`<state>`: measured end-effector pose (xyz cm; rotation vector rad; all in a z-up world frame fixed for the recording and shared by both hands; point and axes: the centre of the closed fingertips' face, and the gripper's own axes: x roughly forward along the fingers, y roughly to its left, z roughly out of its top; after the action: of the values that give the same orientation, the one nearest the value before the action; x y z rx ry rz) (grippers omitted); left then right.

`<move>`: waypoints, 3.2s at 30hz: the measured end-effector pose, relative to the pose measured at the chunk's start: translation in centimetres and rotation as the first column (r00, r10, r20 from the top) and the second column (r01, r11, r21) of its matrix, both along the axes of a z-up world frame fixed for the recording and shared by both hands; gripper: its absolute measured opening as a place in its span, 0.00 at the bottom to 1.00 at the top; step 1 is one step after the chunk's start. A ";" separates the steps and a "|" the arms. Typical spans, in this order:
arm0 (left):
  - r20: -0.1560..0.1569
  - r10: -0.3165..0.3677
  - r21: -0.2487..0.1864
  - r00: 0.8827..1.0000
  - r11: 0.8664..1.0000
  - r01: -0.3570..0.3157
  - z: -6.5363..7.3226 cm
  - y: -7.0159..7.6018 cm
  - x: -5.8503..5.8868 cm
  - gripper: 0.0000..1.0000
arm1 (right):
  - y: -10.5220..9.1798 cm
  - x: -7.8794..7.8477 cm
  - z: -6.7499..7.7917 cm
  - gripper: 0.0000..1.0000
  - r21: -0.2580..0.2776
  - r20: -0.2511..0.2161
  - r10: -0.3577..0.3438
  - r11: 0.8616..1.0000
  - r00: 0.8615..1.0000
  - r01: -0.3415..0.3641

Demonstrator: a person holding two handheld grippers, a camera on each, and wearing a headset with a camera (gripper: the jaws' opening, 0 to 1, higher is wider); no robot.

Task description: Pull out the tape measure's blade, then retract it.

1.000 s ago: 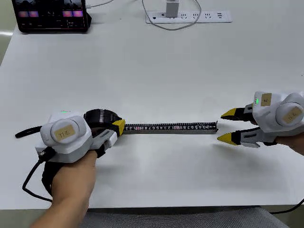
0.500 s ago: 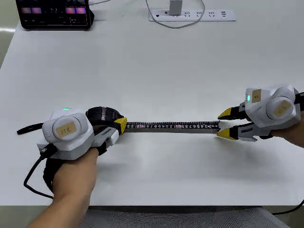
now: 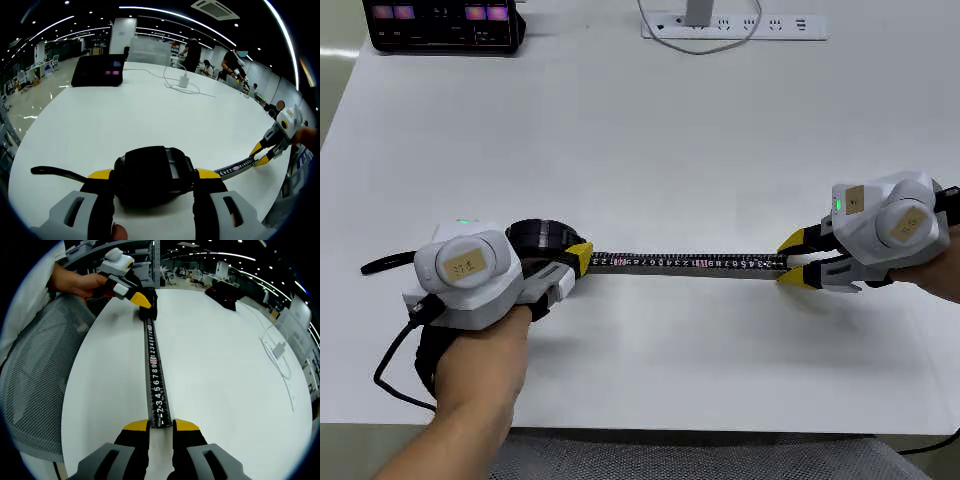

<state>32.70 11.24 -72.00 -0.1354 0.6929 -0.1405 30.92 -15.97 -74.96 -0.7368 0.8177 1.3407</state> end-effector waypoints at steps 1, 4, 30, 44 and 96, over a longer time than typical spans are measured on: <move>0.000 0.000 0.000 1.000 1.000 0.000 0.0 0.0 0.0 0.59 | 0.0 0.0 0.0 0.14 -0.001 0.000 0.001 1.000 1.000 -0.001; -0.001 -0.001 0.001 1.000 1.000 0.001 0.0 0.0 0.0 0.59 | 0.0 0.1 -0.2 0.13 -0.009 0.004 0.013 1.000 1.000 -0.013; 0.006 -0.003 0.023 1.000 1.000 0.003 -0.1 0.1 0.0 0.57 | 0.0 0.1 -0.2 0.10 -0.044 0.008 0.040 0.998 0.999 -0.040; 0.004 -0.006 0.004 1.000 1.000 0.006 -0.1 0.1 0.0 0.56 | 0.4 0.0 -0.1 0.10 -0.030 -0.005 0.030 0.999 1.000 -0.031; -0.005 0.005 -0.052 1.000 0.999 -0.005 -0.1 0.3 -0.1 0.56 | 7.1 0.1 0.7 0.10 0.075 -0.049 0.053 0.996 0.997 -0.049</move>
<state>32.65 11.54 -72.08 -0.1873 0.6938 -0.1535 31.00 -8.84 -74.28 -0.6716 0.7895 1.4329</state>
